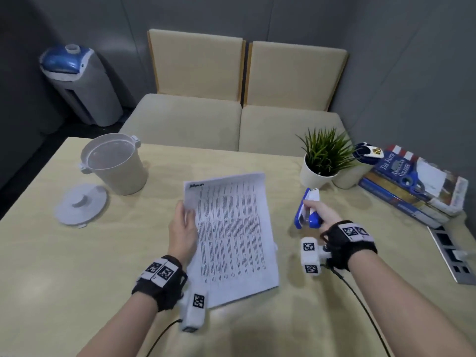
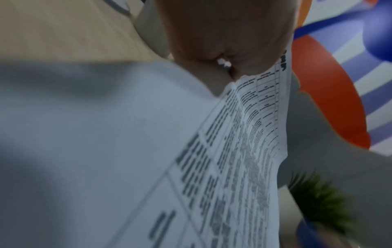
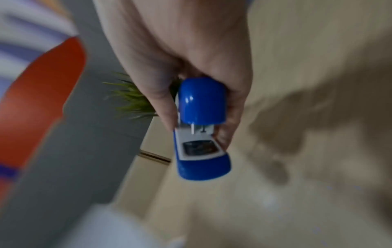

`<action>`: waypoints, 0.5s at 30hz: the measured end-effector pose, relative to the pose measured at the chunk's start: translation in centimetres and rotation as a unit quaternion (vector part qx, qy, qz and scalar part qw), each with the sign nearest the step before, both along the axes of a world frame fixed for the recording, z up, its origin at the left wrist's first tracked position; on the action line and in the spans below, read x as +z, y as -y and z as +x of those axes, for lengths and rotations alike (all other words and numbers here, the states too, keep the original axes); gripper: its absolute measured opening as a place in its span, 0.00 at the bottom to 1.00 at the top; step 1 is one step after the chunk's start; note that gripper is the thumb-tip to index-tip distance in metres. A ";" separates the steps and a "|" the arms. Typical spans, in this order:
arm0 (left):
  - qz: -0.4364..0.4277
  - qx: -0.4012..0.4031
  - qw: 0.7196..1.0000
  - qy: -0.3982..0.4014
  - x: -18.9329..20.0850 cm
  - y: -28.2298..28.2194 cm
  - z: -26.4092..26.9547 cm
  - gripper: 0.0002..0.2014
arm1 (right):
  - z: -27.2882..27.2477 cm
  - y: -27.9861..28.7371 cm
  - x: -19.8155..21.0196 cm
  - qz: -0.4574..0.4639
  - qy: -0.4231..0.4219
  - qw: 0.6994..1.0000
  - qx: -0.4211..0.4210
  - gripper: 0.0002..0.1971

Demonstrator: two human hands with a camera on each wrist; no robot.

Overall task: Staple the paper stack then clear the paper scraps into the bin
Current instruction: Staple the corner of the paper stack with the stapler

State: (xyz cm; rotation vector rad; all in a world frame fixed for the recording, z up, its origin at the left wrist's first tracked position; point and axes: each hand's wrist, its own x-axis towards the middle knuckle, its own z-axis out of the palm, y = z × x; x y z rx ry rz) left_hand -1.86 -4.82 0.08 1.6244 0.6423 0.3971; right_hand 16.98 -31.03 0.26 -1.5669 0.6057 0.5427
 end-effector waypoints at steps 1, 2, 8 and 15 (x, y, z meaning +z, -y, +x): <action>-0.009 0.004 1.000 0.005 0.7 -0.4 0.2 0.12 | -0.1 1.3 -1.1 -0.127 0.023 0.990 0.051 0.12; -0.014 0.006 1.000 0.005 1.3 -0.7 0.4 0.13 | -0.3 2.4 -2.4 -0.246 0.045 0.962 0.111 0.19; -0.065 0.010 0.998 -0.009 1.2 -1.7 1.7 0.19 | -4.7 2.5 -5.2 -0.486 0.145 0.806 0.304 0.20; -0.156 -0.041 0.986 -0.037 0.2 2.1 5.0 0.20 | -6.8 4.3 -0.7 -0.305 0.170 0.919 0.185 0.29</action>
